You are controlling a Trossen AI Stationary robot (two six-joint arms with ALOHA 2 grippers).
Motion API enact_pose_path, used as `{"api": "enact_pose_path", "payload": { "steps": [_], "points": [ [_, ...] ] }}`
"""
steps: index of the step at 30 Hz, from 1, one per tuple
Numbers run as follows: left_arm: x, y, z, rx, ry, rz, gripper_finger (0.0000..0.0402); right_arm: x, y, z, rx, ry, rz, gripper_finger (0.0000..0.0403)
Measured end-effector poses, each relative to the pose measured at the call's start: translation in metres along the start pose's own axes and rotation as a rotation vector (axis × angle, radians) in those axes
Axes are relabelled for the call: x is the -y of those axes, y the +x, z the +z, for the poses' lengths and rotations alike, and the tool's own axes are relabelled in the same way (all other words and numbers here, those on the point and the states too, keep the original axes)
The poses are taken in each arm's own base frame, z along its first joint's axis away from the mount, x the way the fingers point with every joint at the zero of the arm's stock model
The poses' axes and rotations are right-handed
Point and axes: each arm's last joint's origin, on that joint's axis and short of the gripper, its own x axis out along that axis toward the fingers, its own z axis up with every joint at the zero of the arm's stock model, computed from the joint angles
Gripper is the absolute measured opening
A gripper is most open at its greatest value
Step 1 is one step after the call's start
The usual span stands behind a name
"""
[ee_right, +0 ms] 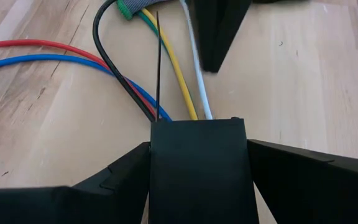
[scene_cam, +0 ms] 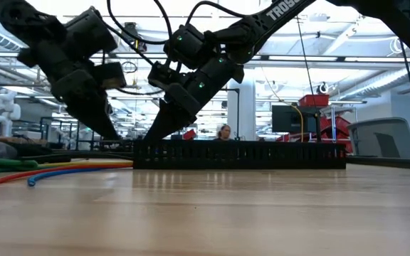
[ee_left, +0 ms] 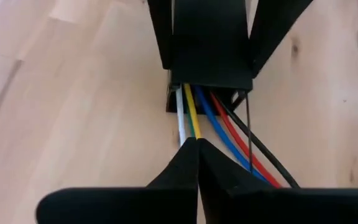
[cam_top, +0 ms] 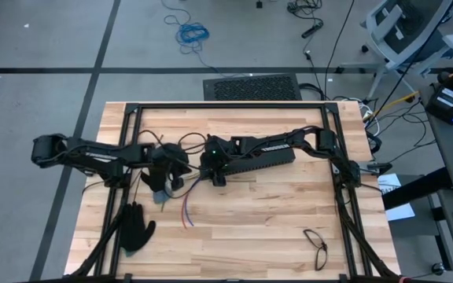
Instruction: Ziptie cables
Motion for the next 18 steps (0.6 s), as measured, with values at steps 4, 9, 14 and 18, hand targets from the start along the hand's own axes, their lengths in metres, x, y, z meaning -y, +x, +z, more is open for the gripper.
{"api": "enact_pose_path", "payload": {
  "steps": [4,9,14,18],
  "points": [
    [0.0,0.015,0.004,0.024,-0.001,-0.036,0.0001,0.0,0.0,0.0,0.001,0.0,0.0,0.0242],
    [-0.002,0.033,-0.001,-0.02,-0.007,-0.034,0.0001,0.0,0.0,0.0,0.002,0.003,0.0,0.0242],
    [-0.003,0.042,-0.004,-0.047,-0.01,-0.026,0.0001,0.0,0.0,0.0,0.003,0.003,-0.001,0.0242],
    [-0.004,0.046,-0.002,-0.017,-0.007,-0.019,0.0,0.0,0.0,0.0,0.003,0.003,-0.001,0.0242]
  ]
}}
